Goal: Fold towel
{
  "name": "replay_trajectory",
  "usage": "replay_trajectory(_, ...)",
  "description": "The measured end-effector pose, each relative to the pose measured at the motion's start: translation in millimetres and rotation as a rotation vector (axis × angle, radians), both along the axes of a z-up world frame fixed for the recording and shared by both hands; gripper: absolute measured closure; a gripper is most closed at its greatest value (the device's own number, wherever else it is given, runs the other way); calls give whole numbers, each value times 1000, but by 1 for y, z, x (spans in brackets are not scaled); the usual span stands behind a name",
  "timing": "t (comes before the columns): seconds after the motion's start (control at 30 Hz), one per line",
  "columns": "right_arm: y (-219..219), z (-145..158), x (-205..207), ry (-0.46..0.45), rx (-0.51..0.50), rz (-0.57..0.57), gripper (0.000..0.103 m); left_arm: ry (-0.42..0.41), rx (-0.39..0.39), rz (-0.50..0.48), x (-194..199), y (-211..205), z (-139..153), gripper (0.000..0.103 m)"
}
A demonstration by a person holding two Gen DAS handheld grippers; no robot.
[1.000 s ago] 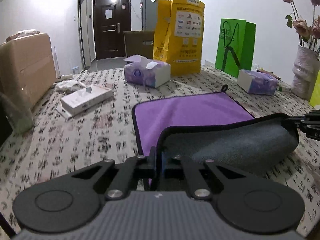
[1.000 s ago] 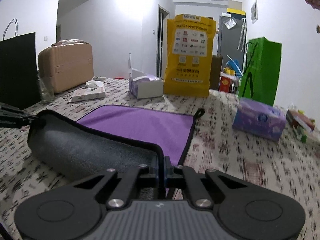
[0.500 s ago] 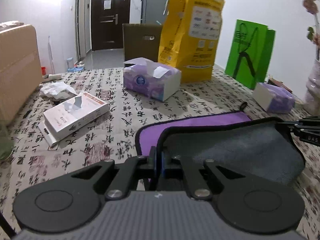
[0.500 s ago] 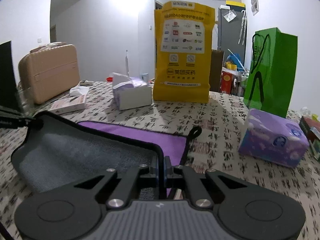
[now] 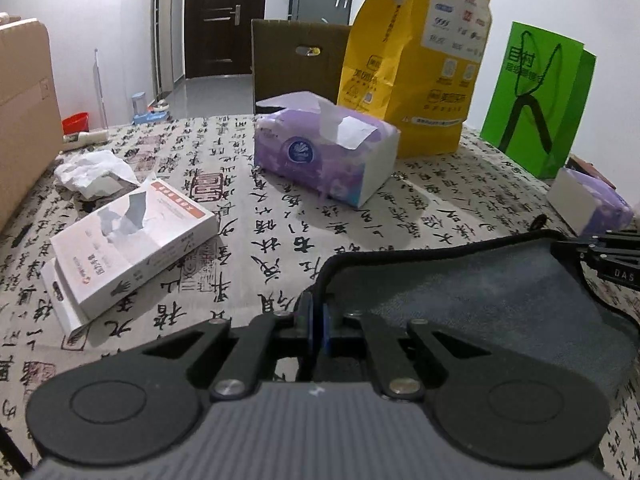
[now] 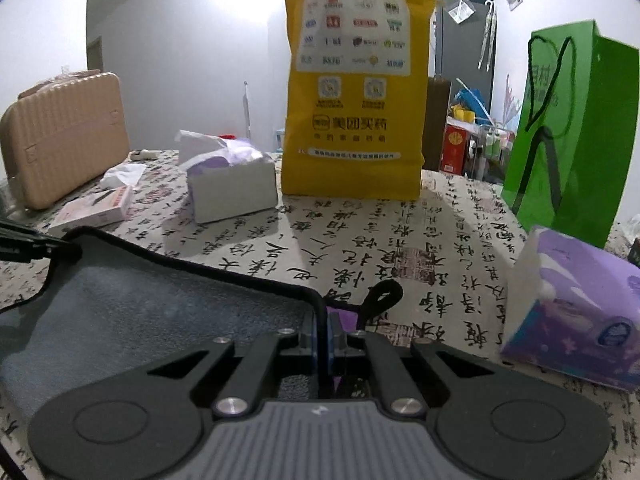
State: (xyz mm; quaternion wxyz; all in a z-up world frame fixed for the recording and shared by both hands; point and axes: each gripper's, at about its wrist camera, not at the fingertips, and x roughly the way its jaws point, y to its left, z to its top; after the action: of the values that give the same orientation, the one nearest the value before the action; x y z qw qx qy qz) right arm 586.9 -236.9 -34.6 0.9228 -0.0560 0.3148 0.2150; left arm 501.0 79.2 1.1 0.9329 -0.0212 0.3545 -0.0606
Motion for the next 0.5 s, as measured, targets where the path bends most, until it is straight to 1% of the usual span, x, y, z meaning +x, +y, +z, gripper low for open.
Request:
replay_trajectory(0.2,0,-9,11,20,4,-8,98,28,-5,1,12,3,-14,97)
replay_trajectory(0.3,-1,-13,14,27,-3,-19,93,24,-16,6,12,7,-15,93)
replay_trajectory(0.33,-2,-13,14,26,2,-29,88,26,-17,13,12,9,-15,88)
replay_trajectory(0.37,-4,-13,15,28,5,-38,81,30,-11,22,12,10,-15,79)
replay_trajectory(0.4,-5,-12,16,27,6,-50,78,30,-3,33,12,10,-15,76)
replay_trajectory(0.43,-7,-12,17,24,7,-62,74,29,5,39,11,11,-15,70)
replay_trajectory(0.47,-8,-11,16,21,7,-71,72,29,10,44,11,11,-14,64)
replay_trajectory(0.5,-10,-9,16,20,10,-76,71,32,11,47,9,12,-12,61)
